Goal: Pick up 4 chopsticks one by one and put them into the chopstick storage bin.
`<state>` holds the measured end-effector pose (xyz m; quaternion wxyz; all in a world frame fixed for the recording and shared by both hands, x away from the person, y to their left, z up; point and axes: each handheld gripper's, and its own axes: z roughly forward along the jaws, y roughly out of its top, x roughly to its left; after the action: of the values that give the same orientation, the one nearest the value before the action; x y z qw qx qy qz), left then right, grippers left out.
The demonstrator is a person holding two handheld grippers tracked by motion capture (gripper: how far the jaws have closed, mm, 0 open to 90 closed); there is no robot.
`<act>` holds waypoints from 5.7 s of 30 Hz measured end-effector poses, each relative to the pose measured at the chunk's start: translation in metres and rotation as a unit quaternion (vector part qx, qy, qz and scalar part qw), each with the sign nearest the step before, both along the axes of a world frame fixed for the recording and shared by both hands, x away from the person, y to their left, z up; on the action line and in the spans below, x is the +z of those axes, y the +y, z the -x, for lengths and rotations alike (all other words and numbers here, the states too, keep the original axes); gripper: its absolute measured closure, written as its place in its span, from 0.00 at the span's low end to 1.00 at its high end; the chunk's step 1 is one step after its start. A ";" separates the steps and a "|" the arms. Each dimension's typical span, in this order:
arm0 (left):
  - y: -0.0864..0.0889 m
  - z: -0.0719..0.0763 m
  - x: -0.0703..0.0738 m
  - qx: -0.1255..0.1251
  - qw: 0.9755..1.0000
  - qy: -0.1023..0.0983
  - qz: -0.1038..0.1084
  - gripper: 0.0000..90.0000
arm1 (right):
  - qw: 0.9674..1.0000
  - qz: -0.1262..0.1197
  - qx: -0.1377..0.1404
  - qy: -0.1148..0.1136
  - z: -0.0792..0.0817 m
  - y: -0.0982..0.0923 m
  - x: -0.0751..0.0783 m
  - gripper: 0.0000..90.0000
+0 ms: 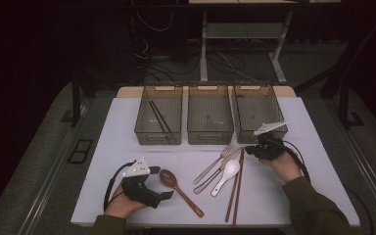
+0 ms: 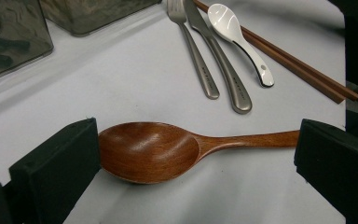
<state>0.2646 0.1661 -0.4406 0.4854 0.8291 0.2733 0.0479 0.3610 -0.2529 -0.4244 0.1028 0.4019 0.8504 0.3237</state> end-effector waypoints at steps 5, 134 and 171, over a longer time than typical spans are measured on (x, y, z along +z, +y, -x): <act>0.000 0.000 0.000 -0.001 1.000 -0.001 -0.002 0.00 | 0.998 -0.018 0.051 0.006 0.033 0.007 0.008 0.99; -0.001 0.000 0.000 -0.001 1.000 -0.001 -0.005 0.00 | 0.998 0.028 -0.051 0.008 0.001 -0.016 -0.017 0.95; -0.001 0.001 0.000 0.001 1.000 -0.003 -0.004 0.00 | 1.000 0.018 -0.012 -0.007 0.069 -0.066 -0.003 0.79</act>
<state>0.2637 0.1655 -0.4402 0.4828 0.8307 0.2723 0.0514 0.2921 -0.3190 -0.4270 0.1199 0.4074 0.8507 0.3099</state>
